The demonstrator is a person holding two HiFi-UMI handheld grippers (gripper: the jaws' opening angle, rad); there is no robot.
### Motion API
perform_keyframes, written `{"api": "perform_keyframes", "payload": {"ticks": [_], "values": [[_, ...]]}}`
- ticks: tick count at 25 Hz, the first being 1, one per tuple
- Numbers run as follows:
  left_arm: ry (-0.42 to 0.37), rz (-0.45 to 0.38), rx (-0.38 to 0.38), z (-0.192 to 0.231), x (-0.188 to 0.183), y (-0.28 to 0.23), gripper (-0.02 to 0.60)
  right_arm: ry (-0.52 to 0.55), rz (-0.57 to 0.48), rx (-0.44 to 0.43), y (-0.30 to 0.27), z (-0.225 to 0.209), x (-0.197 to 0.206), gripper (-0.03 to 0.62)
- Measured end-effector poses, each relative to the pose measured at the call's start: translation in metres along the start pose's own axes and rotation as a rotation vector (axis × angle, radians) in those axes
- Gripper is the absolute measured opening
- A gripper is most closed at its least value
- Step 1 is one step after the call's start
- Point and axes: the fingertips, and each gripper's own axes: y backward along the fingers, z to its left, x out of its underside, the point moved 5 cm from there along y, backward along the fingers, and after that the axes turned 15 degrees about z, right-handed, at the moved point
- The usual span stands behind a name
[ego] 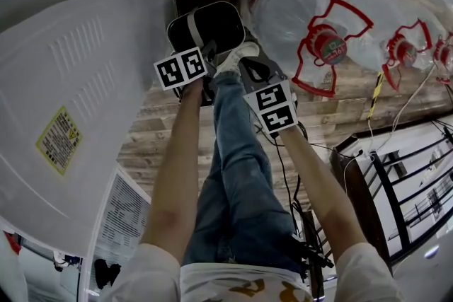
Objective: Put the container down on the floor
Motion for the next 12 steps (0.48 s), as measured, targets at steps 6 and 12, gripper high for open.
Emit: {"api": "perform_keyframes", "payload": {"ticks": [6,12], "values": [[0.006,-0.023,-0.118,0.007,0.003,0.005,0.046,-0.011,-0.012,0.003,0.008,-0.006,0.004,0.028],[0.004,-0.082,-0.263,0.022,0.004,0.022,0.127,-0.007,-0.018,-0.001,0.008,0.001,0.007,0.028]]}}
